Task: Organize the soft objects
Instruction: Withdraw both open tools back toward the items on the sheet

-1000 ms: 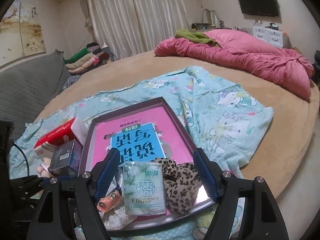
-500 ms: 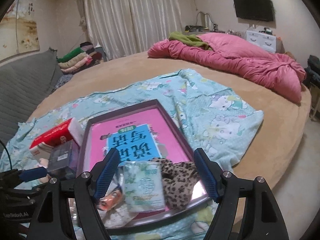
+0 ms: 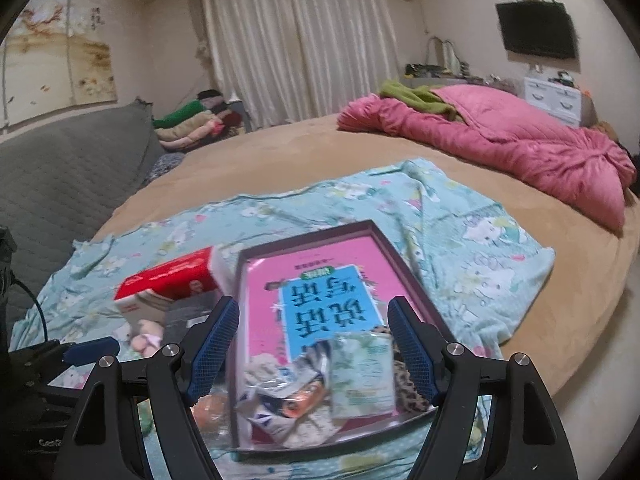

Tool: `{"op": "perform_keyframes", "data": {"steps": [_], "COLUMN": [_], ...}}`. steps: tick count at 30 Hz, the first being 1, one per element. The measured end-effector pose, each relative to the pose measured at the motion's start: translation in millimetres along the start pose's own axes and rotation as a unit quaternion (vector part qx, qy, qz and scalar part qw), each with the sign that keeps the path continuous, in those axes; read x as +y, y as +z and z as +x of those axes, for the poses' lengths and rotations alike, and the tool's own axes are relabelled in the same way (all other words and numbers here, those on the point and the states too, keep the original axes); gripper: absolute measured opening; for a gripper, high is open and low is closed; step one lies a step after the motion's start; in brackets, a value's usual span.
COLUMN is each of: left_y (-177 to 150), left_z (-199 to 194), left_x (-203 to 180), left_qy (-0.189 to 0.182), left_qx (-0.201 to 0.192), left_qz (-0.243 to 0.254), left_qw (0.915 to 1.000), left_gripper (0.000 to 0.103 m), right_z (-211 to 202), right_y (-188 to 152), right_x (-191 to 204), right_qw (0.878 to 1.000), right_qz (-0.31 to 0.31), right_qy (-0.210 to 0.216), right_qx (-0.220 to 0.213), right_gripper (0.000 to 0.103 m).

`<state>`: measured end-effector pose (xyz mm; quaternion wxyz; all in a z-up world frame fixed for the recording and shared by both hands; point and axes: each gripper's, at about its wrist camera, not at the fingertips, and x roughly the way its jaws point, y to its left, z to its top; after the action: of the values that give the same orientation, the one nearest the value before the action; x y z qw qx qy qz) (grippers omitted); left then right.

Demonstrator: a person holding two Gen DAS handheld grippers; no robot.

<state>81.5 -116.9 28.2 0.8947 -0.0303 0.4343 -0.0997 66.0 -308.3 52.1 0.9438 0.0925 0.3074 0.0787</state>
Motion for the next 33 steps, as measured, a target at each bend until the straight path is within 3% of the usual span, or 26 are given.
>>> {"op": "perform_keyframes", "data": {"steps": [21, 33], "left_y": [2.9, -14.9], "left_z": [-71.9, -84.6], "left_x": [86.6, 122.6], "left_qy": [0.032, 0.048], "left_qx": [-0.045, -0.04], "left_qz": [-0.062, -0.096], "left_qw": [0.9966, 0.9934], "left_gripper": [0.085, 0.085], "right_z": [-31.1, -30.7], "right_y": [7.1, 0.2], "right_x": [74.6, 84.7], "right_qw": [0.993, 0.989], "right_qz": [-0.079, -0.095], "right_qy": [0.084, 0.111], "right_qx": [-0.002, 0.012], "right_gripper": [0.078, 0.078]}}
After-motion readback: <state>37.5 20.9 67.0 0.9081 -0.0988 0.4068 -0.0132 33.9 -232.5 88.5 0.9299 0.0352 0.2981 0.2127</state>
